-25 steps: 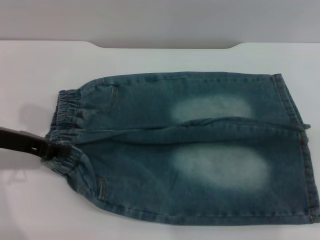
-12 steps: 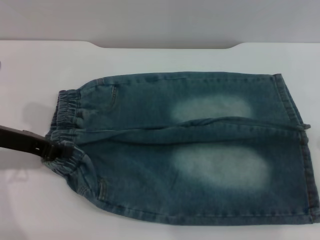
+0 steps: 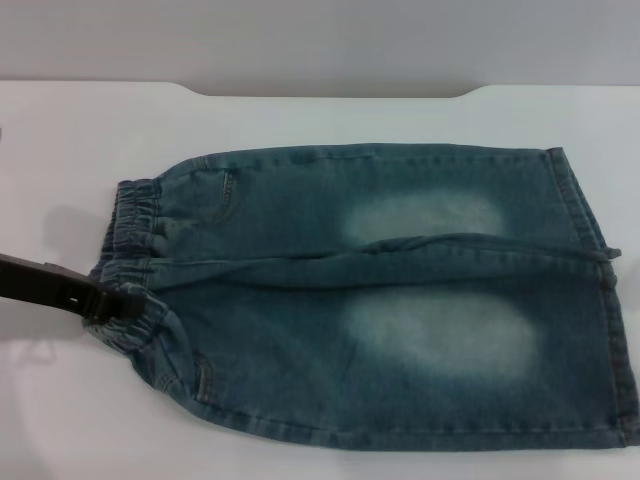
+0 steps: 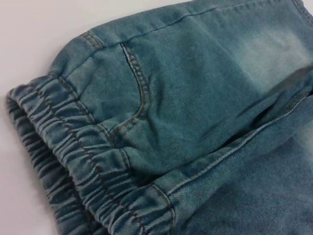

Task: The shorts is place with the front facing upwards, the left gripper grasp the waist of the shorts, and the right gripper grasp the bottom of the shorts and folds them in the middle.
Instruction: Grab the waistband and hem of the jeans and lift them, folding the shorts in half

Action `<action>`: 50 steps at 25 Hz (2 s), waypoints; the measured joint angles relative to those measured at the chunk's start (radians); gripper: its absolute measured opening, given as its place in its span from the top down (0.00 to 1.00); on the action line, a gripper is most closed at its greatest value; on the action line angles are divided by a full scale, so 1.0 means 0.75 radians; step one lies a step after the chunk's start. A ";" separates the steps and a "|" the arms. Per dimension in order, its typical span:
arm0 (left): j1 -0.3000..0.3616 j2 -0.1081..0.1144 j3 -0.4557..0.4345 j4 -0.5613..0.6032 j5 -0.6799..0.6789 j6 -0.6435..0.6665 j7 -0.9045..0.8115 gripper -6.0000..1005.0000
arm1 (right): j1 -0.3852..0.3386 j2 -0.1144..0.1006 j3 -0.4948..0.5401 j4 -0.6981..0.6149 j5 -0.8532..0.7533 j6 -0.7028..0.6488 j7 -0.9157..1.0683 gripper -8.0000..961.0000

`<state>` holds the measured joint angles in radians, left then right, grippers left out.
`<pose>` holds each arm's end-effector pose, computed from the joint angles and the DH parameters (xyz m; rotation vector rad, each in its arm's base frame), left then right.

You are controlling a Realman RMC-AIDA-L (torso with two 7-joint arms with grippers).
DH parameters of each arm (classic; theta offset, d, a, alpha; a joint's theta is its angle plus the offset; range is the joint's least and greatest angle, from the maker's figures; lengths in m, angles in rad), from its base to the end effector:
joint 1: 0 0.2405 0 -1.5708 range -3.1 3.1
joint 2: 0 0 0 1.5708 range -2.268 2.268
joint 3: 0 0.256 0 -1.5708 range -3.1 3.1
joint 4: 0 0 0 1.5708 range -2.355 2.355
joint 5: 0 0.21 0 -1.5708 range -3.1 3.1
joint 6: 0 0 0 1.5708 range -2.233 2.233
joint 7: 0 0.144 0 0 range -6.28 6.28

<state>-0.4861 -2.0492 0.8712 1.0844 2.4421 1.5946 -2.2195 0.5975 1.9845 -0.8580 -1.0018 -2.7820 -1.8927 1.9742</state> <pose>-0.2839 0.3310 0.0454 -2.5344 -1.3240 0.0583 0.2981 0.3046 0.0671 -2.8315 1.1744 -0.6673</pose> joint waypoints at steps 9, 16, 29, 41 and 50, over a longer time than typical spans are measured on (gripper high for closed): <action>-0.001 0.001 0.000 0.000 0.001 0.000 0.002 0.93 | 0.011 0.026 -0.001 0.023 -0.010 0.017 0.002 0.49; 0.000 0.002 0.000 -0.002 0.002 -0.008 0.012 0.93 | 0.015 0.046 -0.015 0.025 -0.011 0.035 0.002 0.49; 0.000 0.009 0.000 -0.004 0.004 -0.011 0.016 0.92 | 0.012 0.031 -0.012 0.003 -0.043 0.006 0.017 0.49; -0.010 0.007 0.000 -0.004 0.014 -0.014 0.016 0.92 | 0.040 0.045 -0.017 0.010 -0.043 0.019 0.012 0.49; -0.008 0.007 0.000 -0.004 0.025 -0.016 0.016 0.92 | 0.029 0.047 -0.020 0.006 -0.048 0.012 0.010 0.49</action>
<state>-0.4923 -2.0442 0.8711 1.0815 2.4609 1.5826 -2.2073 0.6190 2.0198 -0.8728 -0.9975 -2.8182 -1.8836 1.9817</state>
